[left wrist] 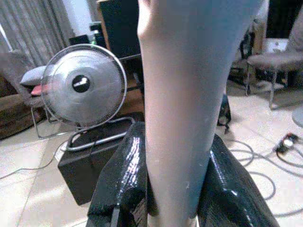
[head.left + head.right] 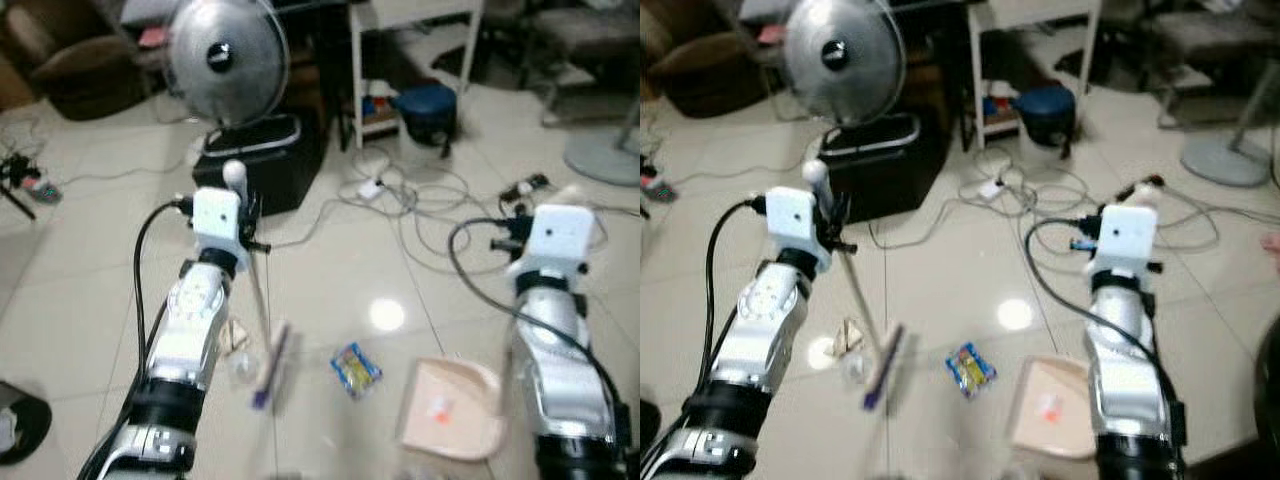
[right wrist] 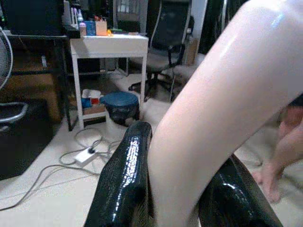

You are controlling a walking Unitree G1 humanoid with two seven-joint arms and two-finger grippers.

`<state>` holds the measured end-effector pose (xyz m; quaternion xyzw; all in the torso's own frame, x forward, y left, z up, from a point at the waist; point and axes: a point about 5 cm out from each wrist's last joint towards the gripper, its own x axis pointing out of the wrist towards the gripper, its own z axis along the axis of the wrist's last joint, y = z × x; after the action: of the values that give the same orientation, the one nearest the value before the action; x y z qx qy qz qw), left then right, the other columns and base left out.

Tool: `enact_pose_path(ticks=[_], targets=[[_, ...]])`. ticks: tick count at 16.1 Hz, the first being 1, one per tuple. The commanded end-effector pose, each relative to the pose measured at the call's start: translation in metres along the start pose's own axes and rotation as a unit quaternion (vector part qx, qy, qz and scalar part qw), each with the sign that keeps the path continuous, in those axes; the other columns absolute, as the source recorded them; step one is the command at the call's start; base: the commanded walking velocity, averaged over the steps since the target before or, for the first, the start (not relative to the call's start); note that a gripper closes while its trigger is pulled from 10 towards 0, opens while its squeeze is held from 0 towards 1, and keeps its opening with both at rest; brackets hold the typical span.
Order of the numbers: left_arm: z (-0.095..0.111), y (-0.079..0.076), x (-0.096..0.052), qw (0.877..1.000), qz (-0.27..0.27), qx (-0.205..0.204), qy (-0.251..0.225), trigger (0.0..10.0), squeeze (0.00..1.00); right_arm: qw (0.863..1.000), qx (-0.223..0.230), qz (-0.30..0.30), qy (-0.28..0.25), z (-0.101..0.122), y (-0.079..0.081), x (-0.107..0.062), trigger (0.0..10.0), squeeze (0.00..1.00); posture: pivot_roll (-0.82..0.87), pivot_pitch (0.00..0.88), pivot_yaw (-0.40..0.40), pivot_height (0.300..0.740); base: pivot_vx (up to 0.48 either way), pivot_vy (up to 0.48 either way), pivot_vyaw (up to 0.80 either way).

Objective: Sweep floor

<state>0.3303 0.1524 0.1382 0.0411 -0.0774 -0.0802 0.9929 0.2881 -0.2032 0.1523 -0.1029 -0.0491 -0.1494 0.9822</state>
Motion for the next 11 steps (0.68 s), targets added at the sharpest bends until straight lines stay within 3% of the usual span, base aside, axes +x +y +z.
enact_pose_path(ticks=[1, 11], targets=[[0.0062, 0.0135, -0.0001, 1.000, 0.018, 0.012, -0.012, 10.0, 0.00, 0.999, 0.019, 0.009, -0.035, 0.0152, 0.0075, 0.0010, 10.0, 0.00, -0.06, 0.079, 0.125, 0.740, 0.416, 0.000, 0.00], [0.0001, 0.0126, -0.0068, 1.000, 0.025, -0.001, -0.004, 10.0, 0.00, 0.999, 0.017, 0.022, -0.036, 0.0146, 0.0080, 0.0061, 10.0, 0.00, -0.05, 0.093, 0.083, 0.740, 0.419, 0.000, 0.00]])
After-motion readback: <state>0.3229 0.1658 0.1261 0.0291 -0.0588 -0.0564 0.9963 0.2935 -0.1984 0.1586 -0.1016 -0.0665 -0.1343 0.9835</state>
